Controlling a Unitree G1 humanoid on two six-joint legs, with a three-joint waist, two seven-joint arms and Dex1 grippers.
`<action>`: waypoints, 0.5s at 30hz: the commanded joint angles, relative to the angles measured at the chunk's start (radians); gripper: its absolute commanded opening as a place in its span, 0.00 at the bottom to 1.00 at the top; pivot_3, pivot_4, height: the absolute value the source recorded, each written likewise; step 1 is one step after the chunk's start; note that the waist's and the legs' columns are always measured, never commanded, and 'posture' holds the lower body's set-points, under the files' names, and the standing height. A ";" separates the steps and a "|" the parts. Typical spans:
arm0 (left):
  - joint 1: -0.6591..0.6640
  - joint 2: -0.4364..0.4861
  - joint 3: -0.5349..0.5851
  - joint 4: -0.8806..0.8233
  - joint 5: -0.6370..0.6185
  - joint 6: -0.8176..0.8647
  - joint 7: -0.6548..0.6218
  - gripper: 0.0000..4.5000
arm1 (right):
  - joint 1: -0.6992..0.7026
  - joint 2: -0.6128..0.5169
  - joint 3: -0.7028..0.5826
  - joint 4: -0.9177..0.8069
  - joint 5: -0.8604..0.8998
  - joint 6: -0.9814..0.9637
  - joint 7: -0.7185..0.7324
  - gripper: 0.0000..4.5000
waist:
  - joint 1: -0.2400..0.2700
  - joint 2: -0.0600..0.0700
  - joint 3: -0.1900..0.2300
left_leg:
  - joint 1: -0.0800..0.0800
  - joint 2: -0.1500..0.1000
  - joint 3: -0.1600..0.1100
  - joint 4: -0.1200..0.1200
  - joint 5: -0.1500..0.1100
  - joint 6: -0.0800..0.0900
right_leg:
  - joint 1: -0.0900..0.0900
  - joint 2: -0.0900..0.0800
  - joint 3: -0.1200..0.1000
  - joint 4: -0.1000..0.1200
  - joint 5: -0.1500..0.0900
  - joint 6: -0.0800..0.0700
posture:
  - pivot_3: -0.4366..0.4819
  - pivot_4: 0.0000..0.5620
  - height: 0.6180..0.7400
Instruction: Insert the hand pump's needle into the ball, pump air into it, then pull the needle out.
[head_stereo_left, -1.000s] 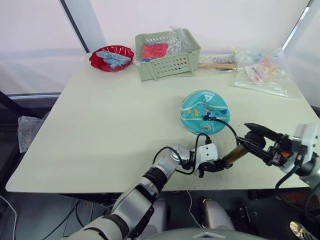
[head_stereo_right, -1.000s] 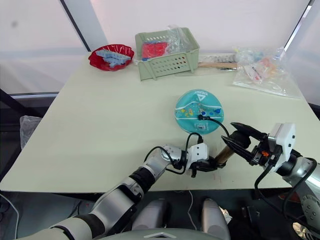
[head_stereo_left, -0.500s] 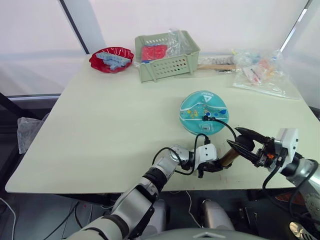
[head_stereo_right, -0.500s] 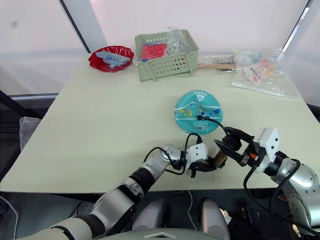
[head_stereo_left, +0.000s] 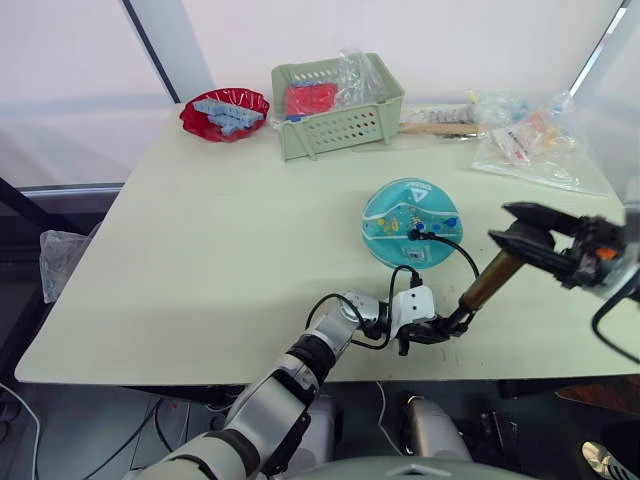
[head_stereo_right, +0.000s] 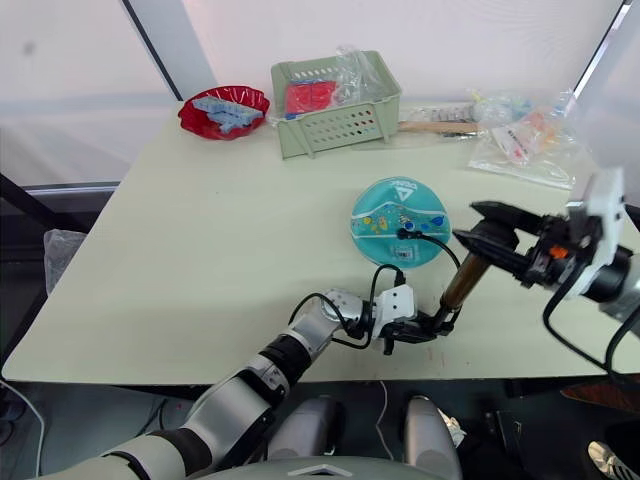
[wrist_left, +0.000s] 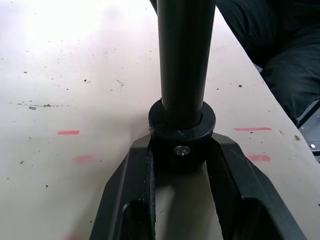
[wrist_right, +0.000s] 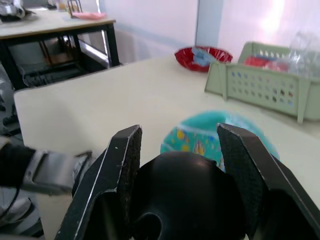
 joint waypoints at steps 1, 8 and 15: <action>0.028 0.025 -0.015 0.064 0.045 0.035 0.004 0.21 | -0.083 -0.055 -0.122 0.010 0.113 0.031 -0.034 0.42 | 0.000 0.000 0.001 | 0.000 0.000 0.000 0.000 0.000 0.000 | 0.000 0.000 0.000 0.000 0.000 0.000 | 0.48 0.27 0.97; 0.029 0.023 -0.015 0.065 0.047 0.034 0.006 0.21 | -0.171 -0.119 -0.183 0.068 0.222 0.101 -0.058 0.42 | 0.001 0.000 0.002 | -0.001 0.000 0.001 0.000 0.000 0.000 | 0.000 -0.001 0.001 0.000 0.000 0.000 | 0.48 0.27 0.97; 0.042 0.028 -0.016 0.051 0.052 0.033 0.005 0.21 | -0.175 -0.151 -0.194 0.071 0.236 0.151 -0.029 0.42 | 0.001 0.002 0.004 | -0.003 0.000 0.000 0.000 0.000 0.000 | -0.002 -0.001 0.000 0.000 0.000 0.000 | 0.48 0.27 0.97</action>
